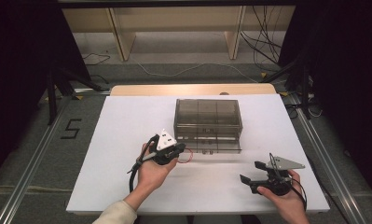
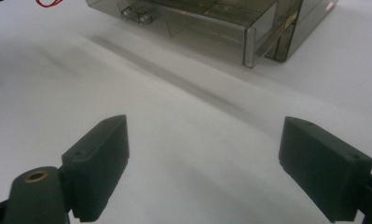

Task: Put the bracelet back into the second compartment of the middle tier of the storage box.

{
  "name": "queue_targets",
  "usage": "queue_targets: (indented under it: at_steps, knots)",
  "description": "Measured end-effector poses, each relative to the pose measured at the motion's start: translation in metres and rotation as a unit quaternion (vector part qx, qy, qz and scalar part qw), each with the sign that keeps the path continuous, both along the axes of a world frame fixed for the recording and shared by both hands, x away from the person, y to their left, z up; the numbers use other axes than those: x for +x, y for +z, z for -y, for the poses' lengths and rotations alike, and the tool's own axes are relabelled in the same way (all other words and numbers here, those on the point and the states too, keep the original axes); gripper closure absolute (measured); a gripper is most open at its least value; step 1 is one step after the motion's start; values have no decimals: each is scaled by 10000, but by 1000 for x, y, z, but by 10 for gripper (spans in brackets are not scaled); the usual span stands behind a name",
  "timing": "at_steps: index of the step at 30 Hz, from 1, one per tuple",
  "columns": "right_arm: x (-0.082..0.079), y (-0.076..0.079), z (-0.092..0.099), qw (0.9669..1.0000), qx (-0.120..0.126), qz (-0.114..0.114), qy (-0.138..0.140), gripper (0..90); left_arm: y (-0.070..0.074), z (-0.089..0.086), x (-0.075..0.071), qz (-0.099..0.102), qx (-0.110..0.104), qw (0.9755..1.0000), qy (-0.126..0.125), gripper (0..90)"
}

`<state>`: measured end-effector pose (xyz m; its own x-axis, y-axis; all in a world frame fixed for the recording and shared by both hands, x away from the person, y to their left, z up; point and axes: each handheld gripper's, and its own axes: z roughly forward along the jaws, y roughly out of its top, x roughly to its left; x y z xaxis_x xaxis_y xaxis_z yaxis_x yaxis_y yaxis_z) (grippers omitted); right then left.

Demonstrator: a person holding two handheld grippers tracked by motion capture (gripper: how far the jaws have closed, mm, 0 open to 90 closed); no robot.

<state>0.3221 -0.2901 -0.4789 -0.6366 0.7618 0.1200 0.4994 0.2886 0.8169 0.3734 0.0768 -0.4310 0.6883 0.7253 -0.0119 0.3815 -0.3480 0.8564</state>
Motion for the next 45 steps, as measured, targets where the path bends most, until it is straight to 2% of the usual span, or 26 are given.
queue_targets:
  at_steps: [4, 24, 28, 32, 45]
  knots:
    - [0, 0, -1, 10000, -15, 50, 32, 168, 1, 0, -1, 4, -25, 10000, -9, 883]
    - [0, 0, 1, 10000, 10, 1, -26, 168, 1, 9, 1, -34, -53, 9999, -78, 883]
    - [1, 0, 0, 10000, 4, 18, 7, 168, 1, 10, 1, 6, -12, 9999, -105, 883]
    - [0, 0, 1, 10000, 5, 10, -19, 168, 2, 12, 0, -8, -74, 9999, -98, 883]
    - [0, 0, 1, 10000, -1, 32, -17, 169, 4, 16, 2, 39, -68, 9999, -131, 883]
